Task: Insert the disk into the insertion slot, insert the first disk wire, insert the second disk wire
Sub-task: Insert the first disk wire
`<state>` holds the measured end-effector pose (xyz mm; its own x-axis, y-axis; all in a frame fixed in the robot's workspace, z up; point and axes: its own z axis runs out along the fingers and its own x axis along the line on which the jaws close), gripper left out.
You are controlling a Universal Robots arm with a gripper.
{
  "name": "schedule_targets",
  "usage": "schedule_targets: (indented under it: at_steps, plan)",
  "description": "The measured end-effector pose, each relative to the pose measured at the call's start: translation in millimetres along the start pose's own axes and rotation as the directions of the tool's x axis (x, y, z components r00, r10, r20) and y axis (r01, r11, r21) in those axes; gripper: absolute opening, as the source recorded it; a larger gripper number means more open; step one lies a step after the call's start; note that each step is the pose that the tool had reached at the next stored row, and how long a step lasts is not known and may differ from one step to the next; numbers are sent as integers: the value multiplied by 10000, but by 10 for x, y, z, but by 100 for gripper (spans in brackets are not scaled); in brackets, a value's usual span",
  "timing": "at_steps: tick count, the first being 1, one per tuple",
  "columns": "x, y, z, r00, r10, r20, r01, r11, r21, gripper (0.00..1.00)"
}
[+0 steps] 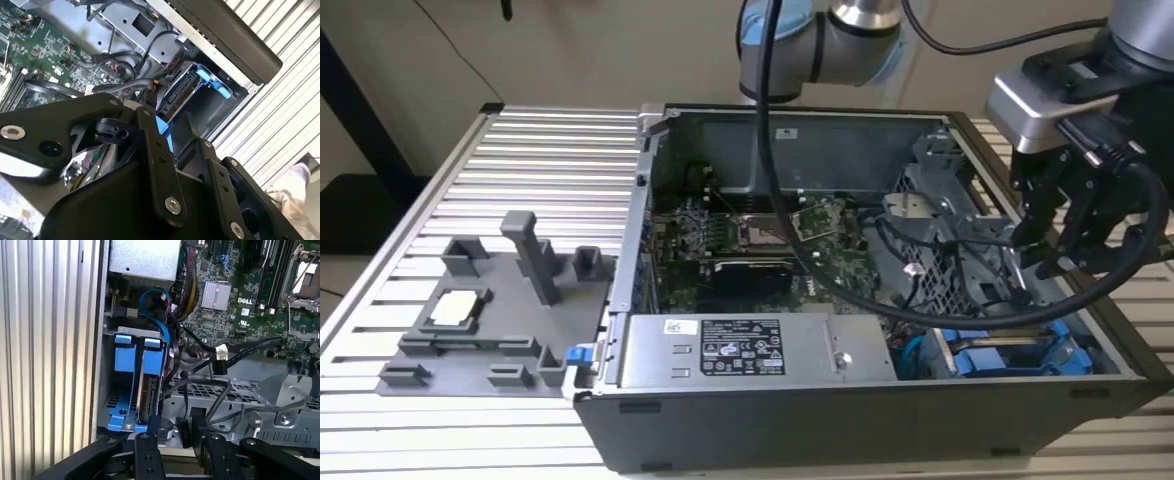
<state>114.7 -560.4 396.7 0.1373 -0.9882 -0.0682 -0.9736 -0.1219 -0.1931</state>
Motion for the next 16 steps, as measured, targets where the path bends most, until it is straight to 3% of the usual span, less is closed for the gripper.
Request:
schedule_targets:
  at_steps: [6,16]
  plan:
    - [-39,39,37,9999,-145,-41,147,9989,455,40]
    - [-66,51,61,9999,-166,-47,168,9985,529,40]
